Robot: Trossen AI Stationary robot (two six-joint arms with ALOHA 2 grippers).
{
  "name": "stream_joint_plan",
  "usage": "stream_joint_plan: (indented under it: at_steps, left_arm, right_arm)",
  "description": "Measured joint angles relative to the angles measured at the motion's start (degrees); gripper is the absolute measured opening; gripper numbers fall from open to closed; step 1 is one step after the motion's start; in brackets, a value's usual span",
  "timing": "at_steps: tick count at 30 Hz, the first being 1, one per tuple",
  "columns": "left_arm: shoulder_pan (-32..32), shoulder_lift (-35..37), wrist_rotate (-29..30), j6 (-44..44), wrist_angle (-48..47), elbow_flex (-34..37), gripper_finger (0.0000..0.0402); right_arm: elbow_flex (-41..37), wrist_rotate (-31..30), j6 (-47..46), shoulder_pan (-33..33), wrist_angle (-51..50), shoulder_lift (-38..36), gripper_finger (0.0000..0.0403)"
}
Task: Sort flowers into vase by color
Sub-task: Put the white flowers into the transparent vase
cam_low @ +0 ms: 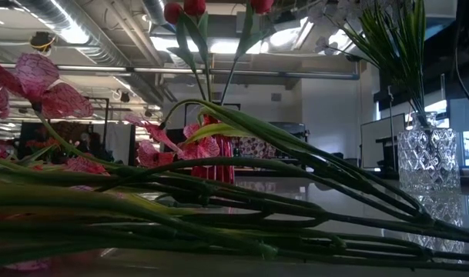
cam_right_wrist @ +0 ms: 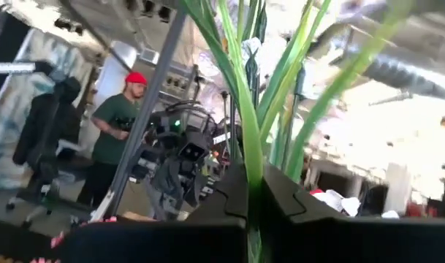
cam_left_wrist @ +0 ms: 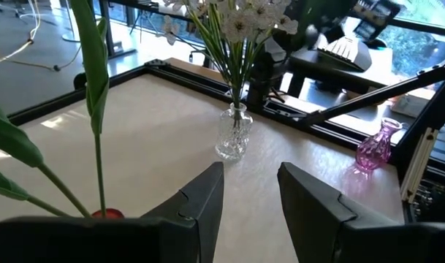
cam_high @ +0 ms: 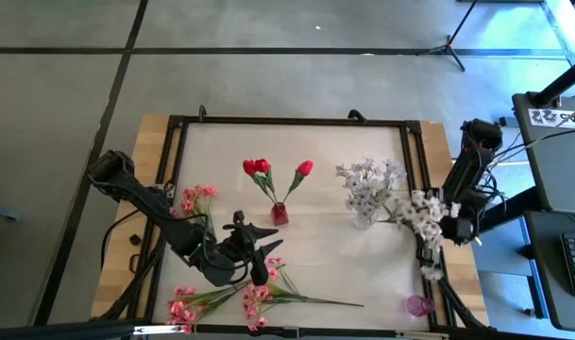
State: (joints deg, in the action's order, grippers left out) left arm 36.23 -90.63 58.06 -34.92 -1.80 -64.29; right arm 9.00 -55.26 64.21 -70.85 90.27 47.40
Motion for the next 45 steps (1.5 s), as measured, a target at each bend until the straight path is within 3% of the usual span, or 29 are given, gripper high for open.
stream_joint_plan:
  at_steps: [11,17,30,37,45]
  left_arm:
    - [-1.14,0.0,0.09,-1.02,0.0,0.0,0.0129]
    - [-1.4,0.0,-0.16,-1.03,-0.04,0.0,0.0129]
    - [-1.4,-0.02,-0.24,-0.55,-0.04,0.0,0.0129]
    - [-1.4,-0.02,-0.28,-0.52,-0.04,0.0,0.0129]
    - [-1.4,0.0,-0.28,-0.48,-0.06,0.0,0.0129]
  right_arm:
    - [-7.83,4.89,-2.35,6.79,-0.28,-4.51,0.0006]
    - [-8.36,4.08,-4.57,8.99,-1.03,-4.44,0.0006]
    - [-8.48,-5.03,-8.77,9.01,-4.19,-4.42,0.0007]
    - [-8.53,-13.05,-10.52,9.01,-5.72,-4.42,0.001]
    - [-8.08,-23.99,-16.05,9.01,-11.2,-4.42,0.0073]
